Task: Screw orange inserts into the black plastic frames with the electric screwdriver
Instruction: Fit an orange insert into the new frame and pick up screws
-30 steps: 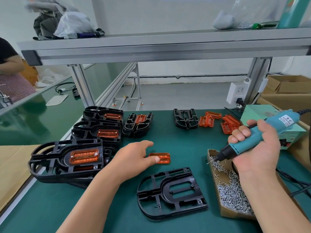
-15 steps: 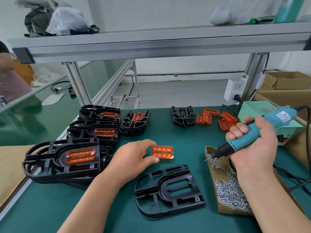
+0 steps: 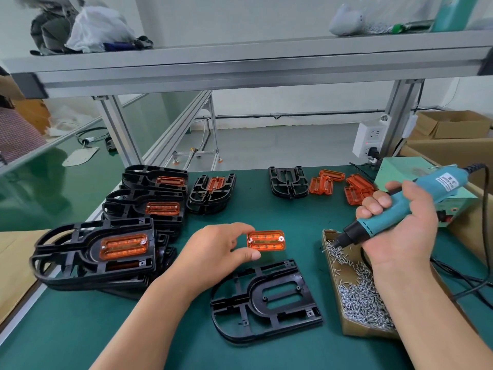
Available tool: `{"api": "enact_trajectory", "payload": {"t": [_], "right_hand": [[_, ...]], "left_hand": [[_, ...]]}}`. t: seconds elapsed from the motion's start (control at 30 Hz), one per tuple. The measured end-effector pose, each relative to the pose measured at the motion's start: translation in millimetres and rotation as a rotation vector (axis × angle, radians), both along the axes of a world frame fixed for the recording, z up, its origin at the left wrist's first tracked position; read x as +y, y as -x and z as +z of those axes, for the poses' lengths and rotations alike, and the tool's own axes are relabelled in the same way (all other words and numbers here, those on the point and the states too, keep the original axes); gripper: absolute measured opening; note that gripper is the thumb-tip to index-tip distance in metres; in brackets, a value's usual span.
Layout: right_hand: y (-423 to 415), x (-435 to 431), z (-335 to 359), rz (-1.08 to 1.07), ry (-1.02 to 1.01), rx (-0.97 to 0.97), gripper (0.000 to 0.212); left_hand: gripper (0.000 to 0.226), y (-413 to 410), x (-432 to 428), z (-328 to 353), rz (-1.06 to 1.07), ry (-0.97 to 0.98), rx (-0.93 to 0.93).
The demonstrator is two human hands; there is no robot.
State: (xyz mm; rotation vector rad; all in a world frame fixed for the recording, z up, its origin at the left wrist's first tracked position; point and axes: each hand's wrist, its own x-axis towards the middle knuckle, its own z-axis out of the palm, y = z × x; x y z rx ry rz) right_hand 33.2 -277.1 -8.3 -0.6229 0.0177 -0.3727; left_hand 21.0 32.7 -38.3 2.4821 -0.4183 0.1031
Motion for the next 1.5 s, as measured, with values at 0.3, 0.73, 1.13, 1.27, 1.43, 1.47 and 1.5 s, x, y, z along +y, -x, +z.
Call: {"api": "enact_trajectory", "payload": {"t": [0.3,0.73,1.13,1.27,1.43,1.47,1.5], "right_hand": [[-1.0,-0.5,-0.4,0.003,0.003,0.002,0.017],[-1.2,-0.6,0.4,-0.013,-0.018,0.012,0.016],[-1.2,-0.5,-0.4,-0.018,-0.014,0.012,0.017],[-1.1,0.0,0.3,-0.015,-0.017,0.009,0.017],[-0.7,-0.3,0.5,-0.007,-0.028,0.008,0.017],[-0.5,-0.4,0.5,-0.007,-0.028,0.007,0.017],[-0.3,-0.3,0.3,-0.008,-0.026,0.007,0.017]], "left_hand": [[0.041,15.5,-12.9,23.7,-0.040,-0.112,-0.002],[0.048,61.7,-43.6,61.9,-0.208,-0.574,0.031],[0.056,60.1,-42.1,57.3,-0.152,-0.637,0.077],[0.057,59.4,-42.9,56.1,-0.159,-0.641,0.074],[0.061,59.4,-39.8,53.4,-0.160,-0.632,0.088],[0.063,59.3,-38.8,53.1,-0.159,-0.628,0.095],[0.065,59.1,-37.5,53.1,-0.160,-0.622,0.097]]}}
